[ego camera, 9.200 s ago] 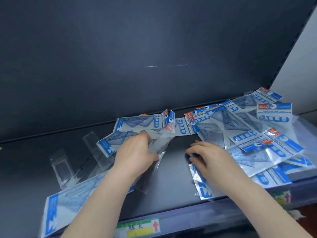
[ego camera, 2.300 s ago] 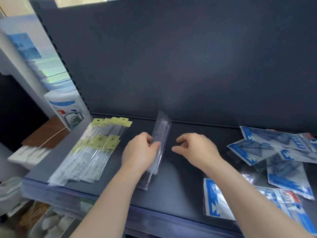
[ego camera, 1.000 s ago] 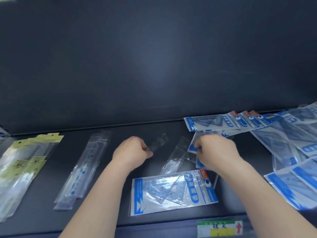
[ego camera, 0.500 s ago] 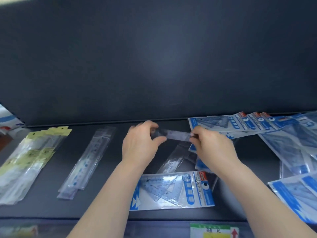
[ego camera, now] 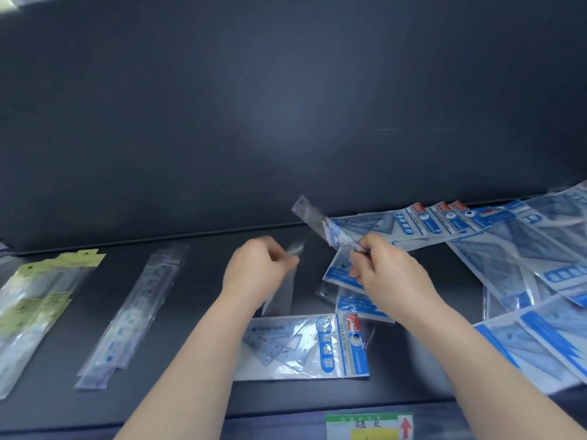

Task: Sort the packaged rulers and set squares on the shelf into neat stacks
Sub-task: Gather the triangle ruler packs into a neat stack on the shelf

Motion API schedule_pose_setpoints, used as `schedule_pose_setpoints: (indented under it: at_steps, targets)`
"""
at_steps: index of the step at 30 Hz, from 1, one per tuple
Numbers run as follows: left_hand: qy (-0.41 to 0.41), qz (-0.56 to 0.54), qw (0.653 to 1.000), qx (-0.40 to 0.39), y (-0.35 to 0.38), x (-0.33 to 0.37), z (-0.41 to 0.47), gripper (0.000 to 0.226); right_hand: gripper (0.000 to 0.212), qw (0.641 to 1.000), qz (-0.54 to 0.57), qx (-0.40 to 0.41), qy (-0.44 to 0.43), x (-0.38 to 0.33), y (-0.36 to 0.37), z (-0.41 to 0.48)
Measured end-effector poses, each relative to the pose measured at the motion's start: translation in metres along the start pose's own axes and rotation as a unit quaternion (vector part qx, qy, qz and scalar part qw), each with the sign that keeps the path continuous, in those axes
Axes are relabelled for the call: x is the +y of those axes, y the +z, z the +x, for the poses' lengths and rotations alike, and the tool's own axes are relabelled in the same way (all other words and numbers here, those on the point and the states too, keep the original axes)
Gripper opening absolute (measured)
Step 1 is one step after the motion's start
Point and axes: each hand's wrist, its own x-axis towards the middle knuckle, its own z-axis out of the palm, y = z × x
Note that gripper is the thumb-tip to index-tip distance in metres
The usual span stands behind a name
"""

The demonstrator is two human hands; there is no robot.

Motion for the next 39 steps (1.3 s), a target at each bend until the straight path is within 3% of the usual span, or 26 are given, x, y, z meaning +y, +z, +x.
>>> schedule_pose_setpoints:
  at_steps: [3,7,10,12,14,17,20,22,25,28,30,32,34,37,39]
  targets:
    - [0.006,-0.22,0.965,0.142,-0.009,0.006,0.005,0.019,0.014,0.996,0.085,-0.018,-0.018,-0.014,-0.001,0.002]
    - [-0.021,-0.433,0.894,0.111,-0.014,0.024,0.001,0.019,0.012,0.966,0.236,-0.075,-0.07,-0.037,-0.006,-0.001]
    - [-0.008,-0.521,0.85,0.079,-0.021,0.036,-0.003,0.012,0.01,0.946,0.303,-0.075,-0.083,-0.045,-0.004,0.001]
    - [-0.006,-0.512,0.857,0.063,-0.025,0.04,-0.005,0.009,0.007,0.931,0.354,-0.06,-0.063,-0.047,-0.005,0.002]
    - [-0.039,-0.455,0.887,0.071,-0.025,0.039,-0.007,0.021,0.006,0.925,0.377,-0.034,-0.03,-0.045,-0.006,0.003]
    - [-0.069,-0.447,0.891,0.028,-0.022,0.034,-0.014,0.038,0.008,0.936,0.352,-0.025,-0.003,-0.04,-0.003,0.001]
    - [-0.023,-0.4,0.916,-0.012,-0.011,0.027,-0.024,0.018,0.012,0.942,0.333,-0.053,0.007,-0.037,0.003,-0.002]
    - [-0.034,-0.392,0.919,-0.007,-0.006,0.021,-0.026,0.01,0.024,0.942,0.327,-0.073,0.035,-0.034,0.007,-0.003]
    - [-0.092,-0.366,0.926,-0.022,-0.004,0.007,-0.021,0.012,0.014,0.947,0.298,-0.081,0.089,-0.025,0.01,-0.004]
    - [-0.108,-0.314,0.942,-0.05,-0.004,-0.001,-0.018,0.014,0.029,0.94,0.278,-0.134,0.146,-0.018,0.013,-0.007]
    - [-0.115,-0.296,0.946,-0.062,-0.004,-0.002,-0.017,0.013,0.018,0.939,0.278,-0.147,0.141,-0.019,0.013,-0.006]
    - [-0.124,-0.293,0.945,-0.078,-0.003,-0.003,-0.016,0.012,0.003,0.931,0.316,-0.131,0.126,-0.023,0.011,-0.004]
    - [-0.121,-0.335,0.931,-0.085,-0.003,-0.001,-0.015,0.011,0.005,0.926,0.335,-0.129,0.116,-0.026,0.007,-0.002]
    - [-0.095,-0.454,0.883,-0.062,-0.005,0.005,-0.013,0.008,0.005,0.925,0.3,-0.213,0.094,-0.029,0.002,-0.005]
    - [-0.071,-0.459,0.884,-0.05,-0.005,0.008,-0.012,0.006,0.01,0.93,0.27,-0.238,0.069,-0.029,0.0,-0.007]
